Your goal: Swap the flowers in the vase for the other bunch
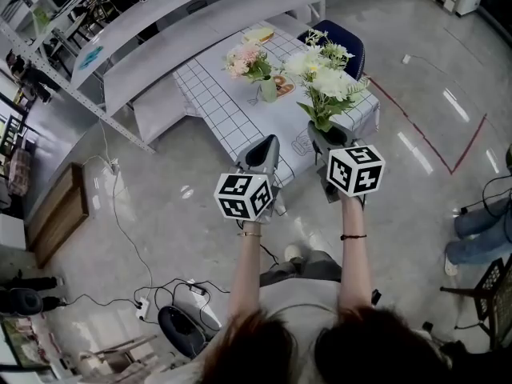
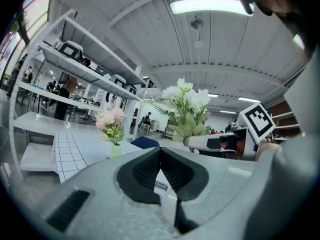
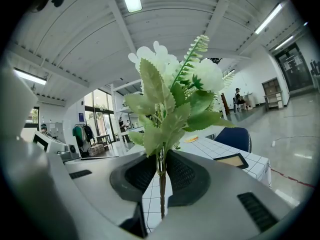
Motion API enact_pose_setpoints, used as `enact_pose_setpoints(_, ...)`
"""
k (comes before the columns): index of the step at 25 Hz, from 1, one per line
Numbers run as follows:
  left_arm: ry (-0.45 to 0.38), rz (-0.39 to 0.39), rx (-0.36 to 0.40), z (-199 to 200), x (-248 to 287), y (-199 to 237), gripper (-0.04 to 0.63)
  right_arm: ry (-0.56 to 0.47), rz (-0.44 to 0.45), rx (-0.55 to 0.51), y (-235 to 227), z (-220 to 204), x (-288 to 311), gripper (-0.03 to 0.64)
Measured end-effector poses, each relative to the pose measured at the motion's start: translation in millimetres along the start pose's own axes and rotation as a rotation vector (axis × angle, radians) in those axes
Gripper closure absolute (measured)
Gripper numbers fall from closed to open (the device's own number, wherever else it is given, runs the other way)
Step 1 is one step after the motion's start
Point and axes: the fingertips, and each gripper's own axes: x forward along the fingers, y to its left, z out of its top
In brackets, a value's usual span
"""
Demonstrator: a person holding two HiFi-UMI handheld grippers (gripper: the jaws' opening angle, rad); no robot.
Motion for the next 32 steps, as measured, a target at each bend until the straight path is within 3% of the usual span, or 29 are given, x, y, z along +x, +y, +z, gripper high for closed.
enact_pose_setpoints(10,-0.003,-0.012,-0.002,8,17,17,0.584,-0.007,0.012,-0.01,-4,9,24,0.56)
enact_pose_setpoints(32,-0.059,0.179,-0.07,24,115,59,0.584,-0.011,0.234,-0.017,-76,58,114,0.561)
